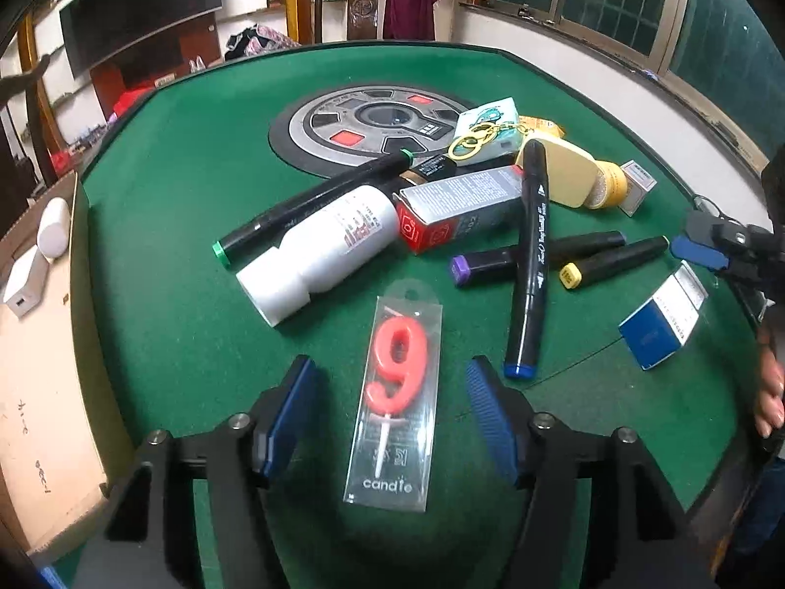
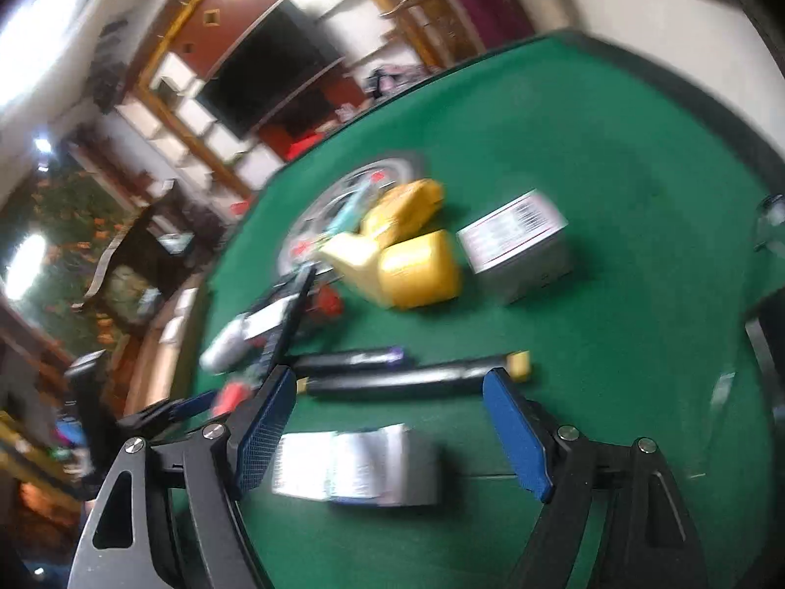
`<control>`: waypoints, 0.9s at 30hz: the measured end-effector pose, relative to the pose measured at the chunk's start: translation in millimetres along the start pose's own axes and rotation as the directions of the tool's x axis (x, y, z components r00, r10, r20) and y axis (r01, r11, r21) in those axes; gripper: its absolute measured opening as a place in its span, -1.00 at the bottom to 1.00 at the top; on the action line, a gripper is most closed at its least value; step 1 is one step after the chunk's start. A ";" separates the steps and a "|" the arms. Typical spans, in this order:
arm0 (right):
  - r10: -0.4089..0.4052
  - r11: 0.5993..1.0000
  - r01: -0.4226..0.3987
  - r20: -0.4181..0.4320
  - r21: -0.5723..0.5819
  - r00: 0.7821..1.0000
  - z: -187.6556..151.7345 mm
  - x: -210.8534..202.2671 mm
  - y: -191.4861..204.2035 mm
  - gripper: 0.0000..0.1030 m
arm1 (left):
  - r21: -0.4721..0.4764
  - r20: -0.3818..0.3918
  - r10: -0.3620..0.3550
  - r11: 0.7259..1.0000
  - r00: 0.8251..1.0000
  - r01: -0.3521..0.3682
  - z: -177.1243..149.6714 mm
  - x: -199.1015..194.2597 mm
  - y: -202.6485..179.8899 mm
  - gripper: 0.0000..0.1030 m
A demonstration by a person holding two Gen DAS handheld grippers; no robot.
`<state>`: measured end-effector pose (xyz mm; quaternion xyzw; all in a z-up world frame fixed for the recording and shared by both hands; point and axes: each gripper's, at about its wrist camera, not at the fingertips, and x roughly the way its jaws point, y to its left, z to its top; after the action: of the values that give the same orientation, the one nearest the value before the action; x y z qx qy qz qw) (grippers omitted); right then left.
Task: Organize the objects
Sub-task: 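Grasp the red number candle package with the left tool while the right tool returns to the table, then grasp the white medicine box with the right tool while the left tool lifts the candle package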
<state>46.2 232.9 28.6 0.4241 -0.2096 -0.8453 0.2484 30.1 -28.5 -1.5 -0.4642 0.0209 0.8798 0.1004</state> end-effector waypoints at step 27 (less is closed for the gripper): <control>-0.245 0.732 0.011 -0.247 -0.681 0.938 -86.2 46.1 120.3 -0.26 | 0.036 0.015 0.019 0.999 1.000 -0.019 -6.8 -6.9 17.0 -0.48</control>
<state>122.4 98.1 20.7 0.4512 0.1817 -0.7984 0.3550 36.2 -47.1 -0.6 -0.4557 0.0404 0.8835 0.1005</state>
